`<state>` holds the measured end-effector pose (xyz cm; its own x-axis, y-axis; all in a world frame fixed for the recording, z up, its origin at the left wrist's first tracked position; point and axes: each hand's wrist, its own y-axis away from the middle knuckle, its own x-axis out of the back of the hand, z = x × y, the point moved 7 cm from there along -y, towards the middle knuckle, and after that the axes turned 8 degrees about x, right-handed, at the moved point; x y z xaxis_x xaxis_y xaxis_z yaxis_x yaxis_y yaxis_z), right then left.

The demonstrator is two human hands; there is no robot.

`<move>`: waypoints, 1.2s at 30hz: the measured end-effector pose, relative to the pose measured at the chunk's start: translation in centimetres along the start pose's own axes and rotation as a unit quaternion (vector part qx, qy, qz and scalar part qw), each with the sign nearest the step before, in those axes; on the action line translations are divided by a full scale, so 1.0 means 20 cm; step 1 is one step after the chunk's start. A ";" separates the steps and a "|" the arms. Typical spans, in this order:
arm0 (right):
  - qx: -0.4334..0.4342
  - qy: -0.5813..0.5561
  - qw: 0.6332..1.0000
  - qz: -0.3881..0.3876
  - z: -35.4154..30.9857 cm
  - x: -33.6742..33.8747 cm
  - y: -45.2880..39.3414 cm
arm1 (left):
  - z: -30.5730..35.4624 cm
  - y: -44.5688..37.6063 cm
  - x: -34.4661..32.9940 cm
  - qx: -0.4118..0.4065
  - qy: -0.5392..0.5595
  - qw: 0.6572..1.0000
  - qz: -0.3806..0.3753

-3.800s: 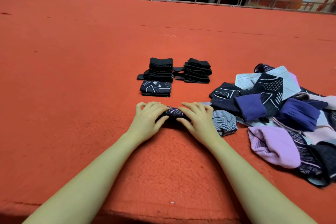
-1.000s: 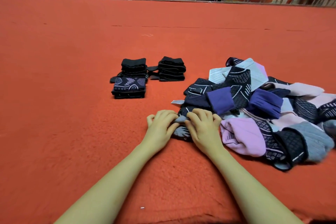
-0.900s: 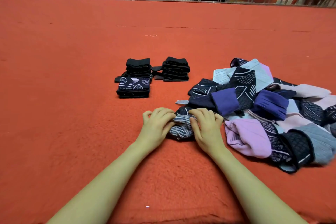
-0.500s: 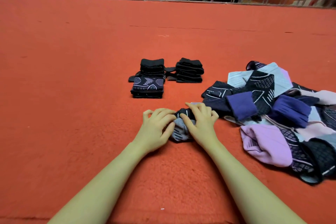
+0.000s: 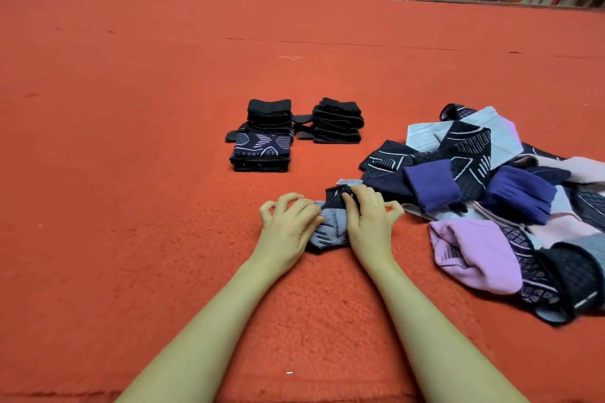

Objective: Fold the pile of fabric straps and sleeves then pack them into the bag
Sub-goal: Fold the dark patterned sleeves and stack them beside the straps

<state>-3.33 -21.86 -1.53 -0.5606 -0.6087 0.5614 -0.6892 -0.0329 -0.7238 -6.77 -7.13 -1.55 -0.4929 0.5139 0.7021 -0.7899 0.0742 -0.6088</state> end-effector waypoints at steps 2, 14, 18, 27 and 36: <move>-0.021 0.020 1.000 0.002 0.02 -0.01 -0.01 | 0.01 0.01 0.01 -0.009 -0.002 1.000 0.004; -0.076 0.004 0.996 -0.043 0.09 -0.07 -0.05 | 0.00 -0.03 0.02 0.011 -0.019 1.000 0.002; -0.090 -0.025 0.994 -0.058 0.13 -0.08 -0.05 | 0.11 -0.08 -0.05 -0.075 -0.120 0.990 -0.004; 0.117 0.175 0.977 -0.021 0.07 -0.10 -0.13 | 0.03 -0.01 -0.01 -0.041 0.014 0.999 -0.005; 0.098 0.234 0.967 -0.022 0.12 -0.17 -0.19 | -0.11 -0.03 0.06 0.104 0.105 0.986 0.072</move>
<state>2.31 -21.50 -1.57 -0.7105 -0.1802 0.6803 -0.6424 -0.2287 -0.7315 -6.07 -4.73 -1.13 -0.5364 0.6742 0.5077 -0.7855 -0.1788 -0.5924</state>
